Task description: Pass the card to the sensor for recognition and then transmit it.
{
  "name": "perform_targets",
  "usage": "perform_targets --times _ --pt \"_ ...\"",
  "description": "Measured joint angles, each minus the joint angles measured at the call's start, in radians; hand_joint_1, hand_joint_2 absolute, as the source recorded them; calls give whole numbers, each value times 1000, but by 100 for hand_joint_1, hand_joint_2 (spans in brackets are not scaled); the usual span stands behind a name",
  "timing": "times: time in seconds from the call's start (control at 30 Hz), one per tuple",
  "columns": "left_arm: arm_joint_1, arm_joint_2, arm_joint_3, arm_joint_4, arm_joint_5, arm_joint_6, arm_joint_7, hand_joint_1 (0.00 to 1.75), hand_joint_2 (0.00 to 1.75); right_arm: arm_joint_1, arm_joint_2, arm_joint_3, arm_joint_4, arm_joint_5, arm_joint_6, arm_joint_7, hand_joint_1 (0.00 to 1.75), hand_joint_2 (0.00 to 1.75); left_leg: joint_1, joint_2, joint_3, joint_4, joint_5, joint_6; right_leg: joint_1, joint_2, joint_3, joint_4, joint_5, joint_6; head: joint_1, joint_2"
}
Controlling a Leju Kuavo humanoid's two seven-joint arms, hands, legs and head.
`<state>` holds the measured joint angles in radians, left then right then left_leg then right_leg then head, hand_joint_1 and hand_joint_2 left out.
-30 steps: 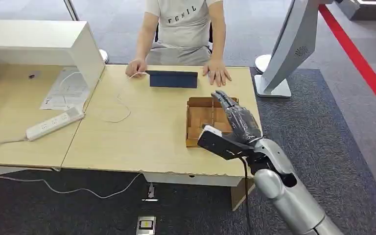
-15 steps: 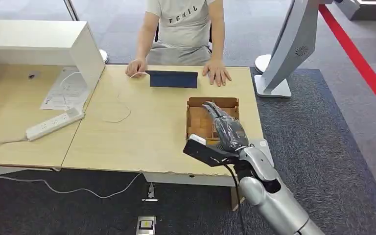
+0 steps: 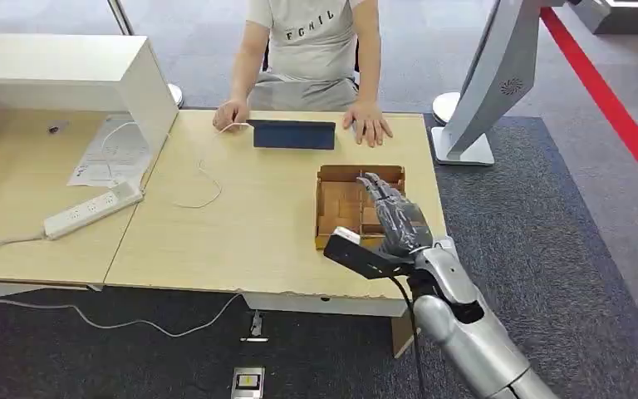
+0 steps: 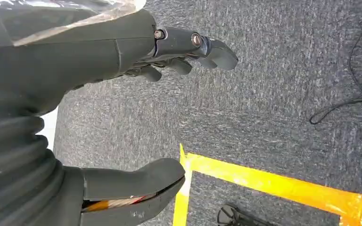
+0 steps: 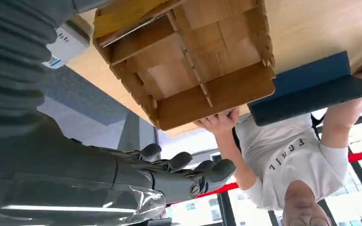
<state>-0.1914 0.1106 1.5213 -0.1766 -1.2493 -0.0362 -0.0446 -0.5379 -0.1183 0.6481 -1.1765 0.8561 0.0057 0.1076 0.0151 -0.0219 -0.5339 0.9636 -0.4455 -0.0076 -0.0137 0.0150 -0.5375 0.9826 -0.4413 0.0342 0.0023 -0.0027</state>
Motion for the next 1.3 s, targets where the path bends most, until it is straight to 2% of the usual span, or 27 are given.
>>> perform_targets --times 0.3,0.73,1.07,1.23,1.3 --pt "0 0 0 0 0 0 6 0 175 -16 -10 -25 29 38 4 -7 0 175 0 0 0 0 0 0 0 0 0 0 0 0 0 0" --pt "0 0 0 0 3 2 3 0 175 -23 -23 -55 83 69 2 -69 0 175 0 0 0 0 0 0 0 0 0 0 0 0 0 0" --pt "0 0 0 0 38 -3 5 0 175 -34 -22 -57 180 70 -86 -127 0 175 0 0 0 0 0 0 0 0 0 0 0 0 0 0" --pt "0 0 0 0 46 -3 5 0 175 -39 -16 -57 233 71 -92 -142 0 175 0 0 0 0 0 0 0 0 0 0 0 0 0 0" --pt "-1 0 0 0 85 -6 4 0 175 -45 -11 -55 257 72 -100 -149 0 175 0 0 0 0 0 0 0 0 0 0 0 0 0 0"
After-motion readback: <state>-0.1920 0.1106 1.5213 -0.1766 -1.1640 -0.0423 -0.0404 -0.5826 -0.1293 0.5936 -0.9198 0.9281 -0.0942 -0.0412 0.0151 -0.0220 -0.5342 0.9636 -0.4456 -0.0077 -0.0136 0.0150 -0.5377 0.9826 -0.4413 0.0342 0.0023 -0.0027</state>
